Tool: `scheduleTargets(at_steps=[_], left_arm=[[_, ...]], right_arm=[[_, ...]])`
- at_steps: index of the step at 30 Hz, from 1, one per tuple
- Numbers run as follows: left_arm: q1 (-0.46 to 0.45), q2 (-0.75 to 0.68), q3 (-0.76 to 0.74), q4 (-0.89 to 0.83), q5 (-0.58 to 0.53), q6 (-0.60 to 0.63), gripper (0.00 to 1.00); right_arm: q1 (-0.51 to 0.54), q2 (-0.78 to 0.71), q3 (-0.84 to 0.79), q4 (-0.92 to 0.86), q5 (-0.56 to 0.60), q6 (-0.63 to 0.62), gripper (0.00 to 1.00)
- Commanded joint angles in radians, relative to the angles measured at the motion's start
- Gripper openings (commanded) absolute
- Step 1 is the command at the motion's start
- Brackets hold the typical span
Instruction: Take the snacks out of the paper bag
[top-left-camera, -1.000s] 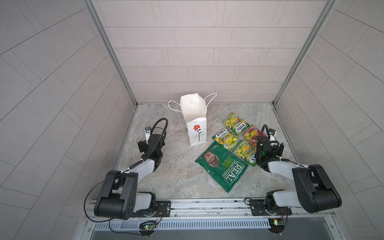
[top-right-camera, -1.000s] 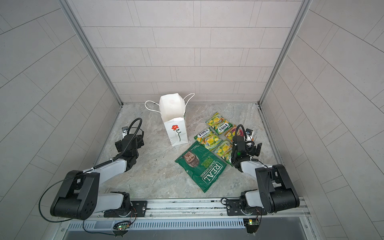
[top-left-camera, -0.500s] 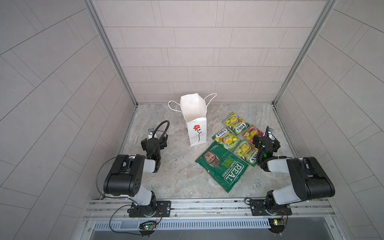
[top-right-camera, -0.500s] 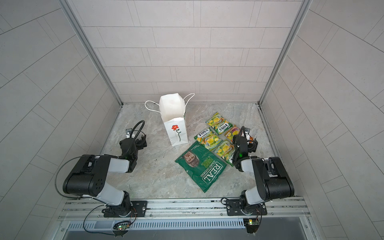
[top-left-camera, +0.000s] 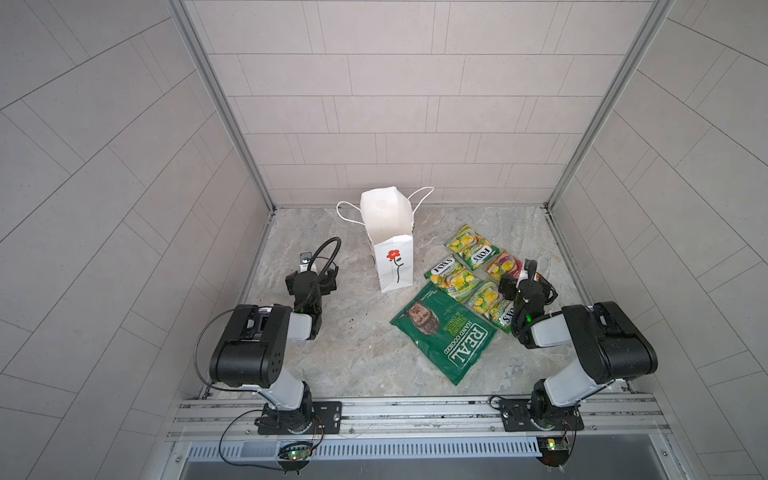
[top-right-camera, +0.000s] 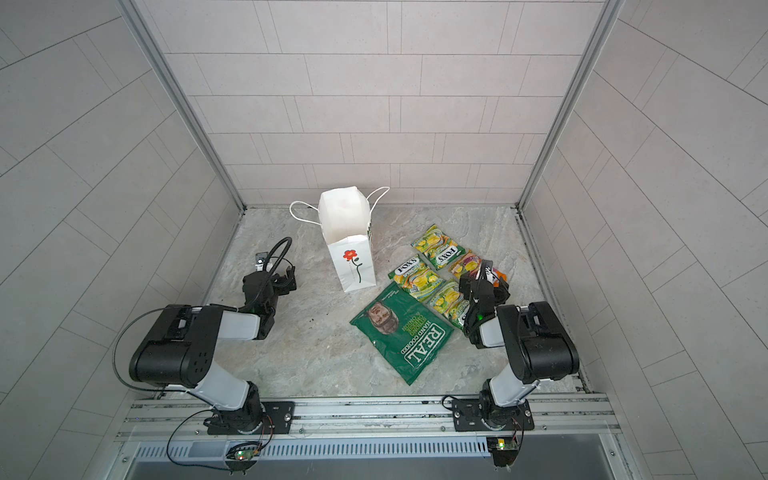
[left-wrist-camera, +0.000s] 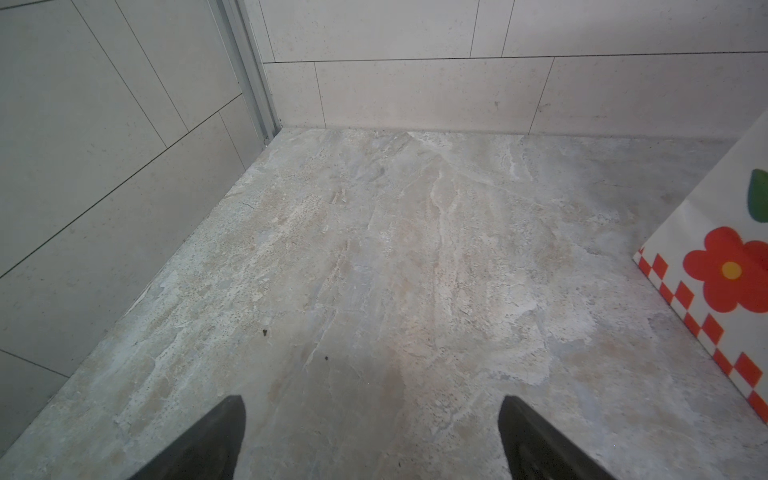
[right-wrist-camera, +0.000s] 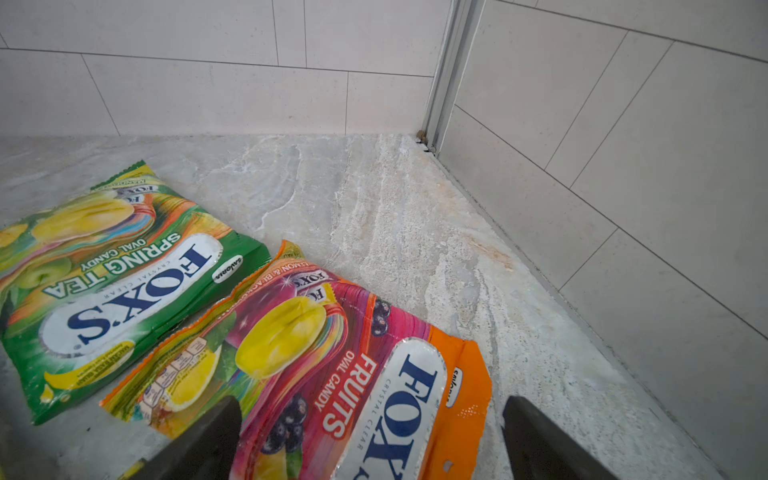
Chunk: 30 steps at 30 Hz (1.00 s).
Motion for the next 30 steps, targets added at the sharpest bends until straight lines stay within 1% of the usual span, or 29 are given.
scheduleTargets(at_steps=[1,3,5,13,16,30], left_arm=[[0.004,0.004,0.01,0.003,0.006,0.009,1.0],[0.004,0.002,0.006,0.006,0.009,0.01,1.0],[0.005,0.002,0.01,-0.001,0.012,0.01,1.0],[0.004,0.002,0.01,-0.001,0.014,0.011,1.0],[0.005,0.003,0.015,-0.009,0.044,0.021,1.0],[0.007,0.002,0.011,-0.001,0.05,0.02,1.0]], right_arm=[[0.019,0.013,0.039,0.001,0.011,-0.051,0.99],[0.021,0.002,0.042,-0.026,0.015,-0.046,0.99],[0.022,0.01,0.039,-0.002,0.015,-0.052,0.99],[0.022,0.007,0.038,-0.005,0.015,-0.052,0.99],[0.021,0.006,0.038,-0.004,0.015,-0.052,0.99],[0.022,0.007,0.037,-0.004,0.015,-0.052,0.99]])
